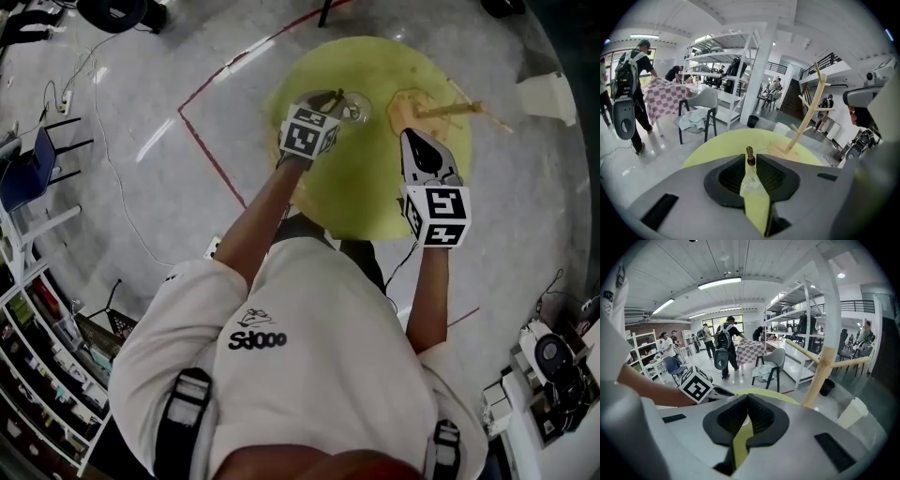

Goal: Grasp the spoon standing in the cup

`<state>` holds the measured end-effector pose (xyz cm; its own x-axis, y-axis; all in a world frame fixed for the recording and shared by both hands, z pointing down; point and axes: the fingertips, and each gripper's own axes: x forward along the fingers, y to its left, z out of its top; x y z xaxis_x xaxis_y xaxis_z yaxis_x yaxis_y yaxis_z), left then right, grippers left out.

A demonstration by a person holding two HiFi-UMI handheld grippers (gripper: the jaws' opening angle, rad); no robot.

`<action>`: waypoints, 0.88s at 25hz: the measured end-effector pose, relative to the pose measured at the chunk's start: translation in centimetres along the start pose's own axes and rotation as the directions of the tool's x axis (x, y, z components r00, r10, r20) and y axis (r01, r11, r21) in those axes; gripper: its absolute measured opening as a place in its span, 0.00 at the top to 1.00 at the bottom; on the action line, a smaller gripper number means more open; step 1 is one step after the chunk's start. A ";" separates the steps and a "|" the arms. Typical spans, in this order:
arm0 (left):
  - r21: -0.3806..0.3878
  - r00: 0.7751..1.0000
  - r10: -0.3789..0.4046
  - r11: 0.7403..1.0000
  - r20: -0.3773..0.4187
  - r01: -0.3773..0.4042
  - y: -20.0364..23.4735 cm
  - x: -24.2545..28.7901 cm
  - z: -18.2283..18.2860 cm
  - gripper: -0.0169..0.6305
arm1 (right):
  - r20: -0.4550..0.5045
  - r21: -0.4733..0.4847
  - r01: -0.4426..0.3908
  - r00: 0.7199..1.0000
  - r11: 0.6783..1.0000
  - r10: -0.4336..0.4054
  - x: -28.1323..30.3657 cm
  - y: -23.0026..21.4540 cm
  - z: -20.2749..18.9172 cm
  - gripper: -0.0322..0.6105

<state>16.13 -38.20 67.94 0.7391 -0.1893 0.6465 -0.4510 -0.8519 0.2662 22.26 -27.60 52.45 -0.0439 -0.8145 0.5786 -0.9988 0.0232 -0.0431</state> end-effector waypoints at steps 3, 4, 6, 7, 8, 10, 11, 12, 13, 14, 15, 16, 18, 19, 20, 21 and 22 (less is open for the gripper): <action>0.000 1.000 0.006 1.000 0.003 -0.006 -0.1 0.2 0.1 0.87 | 0.001 0.001 0.002 1.000 1.000 -0.002 -0.4 -0.3 -0.1 0.92; 0.000 1.000 0.009 1.000 0.005 -0.009 -0.1 0.2 0.2 0.87 | 0.002 0.001 0.003 1.000 1.000 -0.003 -0.6 -0.4 -0.1 0.92; -0.002 1.000 0.017 1.000 0.015 -0.017 -0.3 0.0 0.3 0.87 | 0.006 -0.001 0.001 1.000 1.000 -0.001 -0.9 -0.6 -0.1 0.92; -0.005 1.000 0.022 1.000 0.021 -0.021 -0.5 -0.3 0.4 0.87 | 0.009 -0.003 0.000 1.000 1.000 0.000 -1.1 -0.7 0.0 0.91; -0.005 0.999 0.026 1.000 0.029 -0.025 -0.7 -0.6 0.7 0.87 | 0.013 -0.006 -0.002 1.000 1.000 0.002 -1.4 -0.8 0.1 0.92; -0.002 0.998 0.034 0.999 0.049 -0.034 -1.2 -1.3 1.3 0.87 | 0.026 -0.014 -0.009 1.000 1.000 0.009 -2.0 -0.9 0.6 0.91; 0.002 0.997 0.039 0.999 0.063 -0.040 -1.5 -1.7 1.7 0.87 | 0.033 -0.019 -0.012 0.999 1.000 0.013 -2.4 -0.9 0.8 0.92; 0.007 0.996 0.046 0.999 0.078 -0.047 -1.8 -2.2 2.2 0.87 | 0.042 -0.025 -0.017 0.999 1.000 0.018 -2.6 -0.9 1.1 0.92; 0.013 0.994 0.056 0.998 0.095 -0.057 -2.0 -2.8 2.8 0.87 | 0.051 -0.033 -0.021 0.998 0.999 0.023 -2.9 -1.0 1.4 0.92; 0.022 0.992 0.066 0.997 0.112 -0.069 -2.1 -3.4 3.4 0.87 | 0.060 -0.041 -0.027 0.998 0.999 0.029 -3.1 -0.9 1.8 0.92; 0.034 0.989 0.078 0.996 0.130 -0.083 -2.3 -4.1 4.1 0.87 | 0.070 -0.050 -0.032 0.997 0.998 0.036 -3.4 -0.9 2.2 0.92; 0.046 0.985 0.089 0.994 0.148 -0.096 -2.6 -4.9 4.8 0.87 | 0.080 -0.058 -0.038 0.996 0.998 0.043 -3.7 -0.9 2.6 0.91; 0.069 0.977 0.106 0.990 0.186 -0.120 -3.6 -6.6 6.0 0.87 | 0.099 -0.076 -0.049 0.994 0.996 0.057 -4.6 -0.7 3.2 0.91; 0.079 0.972 0.112 0.988 0.206 -0.131 -4.2 -7.5 6.5 0.87 | 0.109 -0.086 -0.055 0.992 0.995 0.064 -5.2 -0.6 3.5 0.92; 0.089 0.967 0.118 0.986 0.226 -0.141 -4.7 -8.4 7.1 0.87 | 0.121 -0.095 -0.060 0.990 0.994 0.072 -5.7 -0.5 3.9 0.92; 0.100 0.961 0.122 0.984 0.246 -0.150 -5.3 -9.4 7.7 0.87 | 0.134 -0.105 -0.065 0.988 0.992 0.079 -6.1 -0.4 4.4 0.92; 0.111 0.956 0.125 0.981 0.266 -0.160 -5.7 -10.4 8.3 0.87 | 0.147 -0.114 -0.069 0.985 0.991 0.086 -6.5 -0.3 4.9 0.91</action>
<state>15.21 -35.42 53.75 0.7831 -0.4178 0.4607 -0.5049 -0.8596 0.0786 22.90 -25.12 44.74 -0.1260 -0.8860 0.4463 -0.9893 0.1458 0.0101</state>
